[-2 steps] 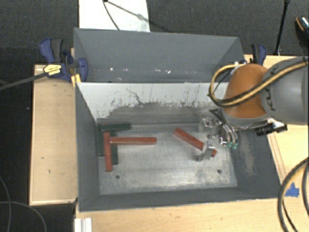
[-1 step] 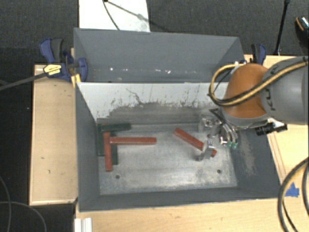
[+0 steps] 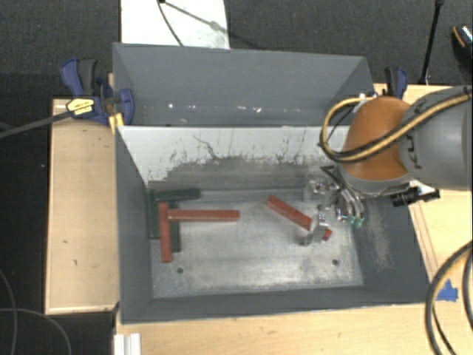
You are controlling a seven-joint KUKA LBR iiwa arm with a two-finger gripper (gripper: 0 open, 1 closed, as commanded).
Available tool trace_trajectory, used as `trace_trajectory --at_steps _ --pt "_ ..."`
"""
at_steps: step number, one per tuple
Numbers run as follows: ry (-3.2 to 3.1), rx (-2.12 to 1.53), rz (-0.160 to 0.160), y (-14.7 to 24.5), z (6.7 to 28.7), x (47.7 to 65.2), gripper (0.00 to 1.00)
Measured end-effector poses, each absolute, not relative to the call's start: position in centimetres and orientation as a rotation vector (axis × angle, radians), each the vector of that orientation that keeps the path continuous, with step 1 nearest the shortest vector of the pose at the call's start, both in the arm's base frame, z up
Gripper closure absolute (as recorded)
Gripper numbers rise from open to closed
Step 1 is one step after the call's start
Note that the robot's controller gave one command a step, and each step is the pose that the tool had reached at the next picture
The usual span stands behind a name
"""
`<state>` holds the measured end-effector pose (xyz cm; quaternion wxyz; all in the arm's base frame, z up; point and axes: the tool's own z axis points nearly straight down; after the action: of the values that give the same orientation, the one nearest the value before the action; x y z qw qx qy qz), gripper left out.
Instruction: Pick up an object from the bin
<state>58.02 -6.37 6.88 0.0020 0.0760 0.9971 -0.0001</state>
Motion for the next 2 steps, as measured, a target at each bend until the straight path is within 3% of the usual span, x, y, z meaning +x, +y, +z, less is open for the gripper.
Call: trace_trajectory --at_steps 1,2 --pt "3.128 0.237 -0.001 -6.37 6.94 58.12 0.00" --pt "3.128 0.236 0.000 -6.36 6.96 58.12 1.00"
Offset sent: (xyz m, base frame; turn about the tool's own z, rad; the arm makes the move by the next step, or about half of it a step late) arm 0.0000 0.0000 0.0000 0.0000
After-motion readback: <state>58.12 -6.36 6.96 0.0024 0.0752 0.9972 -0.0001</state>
